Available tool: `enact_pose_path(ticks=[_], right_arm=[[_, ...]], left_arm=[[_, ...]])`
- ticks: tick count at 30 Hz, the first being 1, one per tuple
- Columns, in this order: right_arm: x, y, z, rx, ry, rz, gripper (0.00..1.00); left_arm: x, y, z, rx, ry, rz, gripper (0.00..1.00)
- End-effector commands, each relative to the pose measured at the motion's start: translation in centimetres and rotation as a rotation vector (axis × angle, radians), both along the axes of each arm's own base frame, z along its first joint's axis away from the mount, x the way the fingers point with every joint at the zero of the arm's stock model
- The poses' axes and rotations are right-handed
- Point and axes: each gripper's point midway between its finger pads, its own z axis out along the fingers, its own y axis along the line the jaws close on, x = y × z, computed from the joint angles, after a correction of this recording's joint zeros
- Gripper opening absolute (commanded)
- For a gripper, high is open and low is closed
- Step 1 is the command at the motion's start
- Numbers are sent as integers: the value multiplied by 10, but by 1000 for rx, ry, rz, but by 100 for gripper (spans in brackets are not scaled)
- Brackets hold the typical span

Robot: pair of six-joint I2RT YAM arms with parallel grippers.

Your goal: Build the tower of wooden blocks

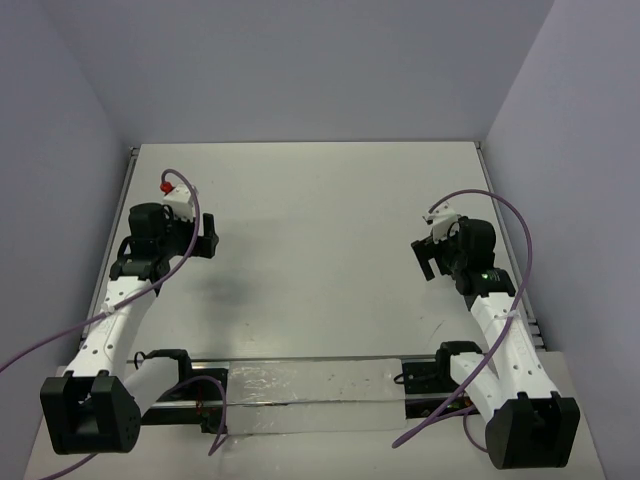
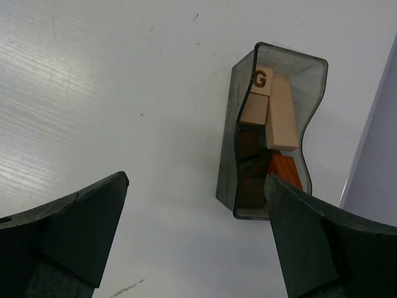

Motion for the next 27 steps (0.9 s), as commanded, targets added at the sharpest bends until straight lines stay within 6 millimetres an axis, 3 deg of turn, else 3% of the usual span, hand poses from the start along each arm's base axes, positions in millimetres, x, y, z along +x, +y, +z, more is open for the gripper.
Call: enact_pose_path(ticks=[1, 11, 16, 19, 24, 27], right_arm=[[5, 0, 6, 7, -31, -7, 98], [24, -9, 8, -11, 70, -32, 96], [49, -34, 8, 3, 187, -79, 88], [67, -52, 20, 27, 207, -118, 82], [83, -78, 13, 38, 264, -143, 73], [89, -91, -6, 55, 344, -139, 66]], left_arm=[[4, -3, 15, -1, -63, -26, 99], [3, -7, 15, -13, -48, -49, 99], [2, -10, 14, -21, -43, -69, 99], [1, -13, 13, -28, -37, -83, 99], [1, -14, 13, -32, -34, -89, 99], [2, -15, 12, -33, -31, -91, 99]])
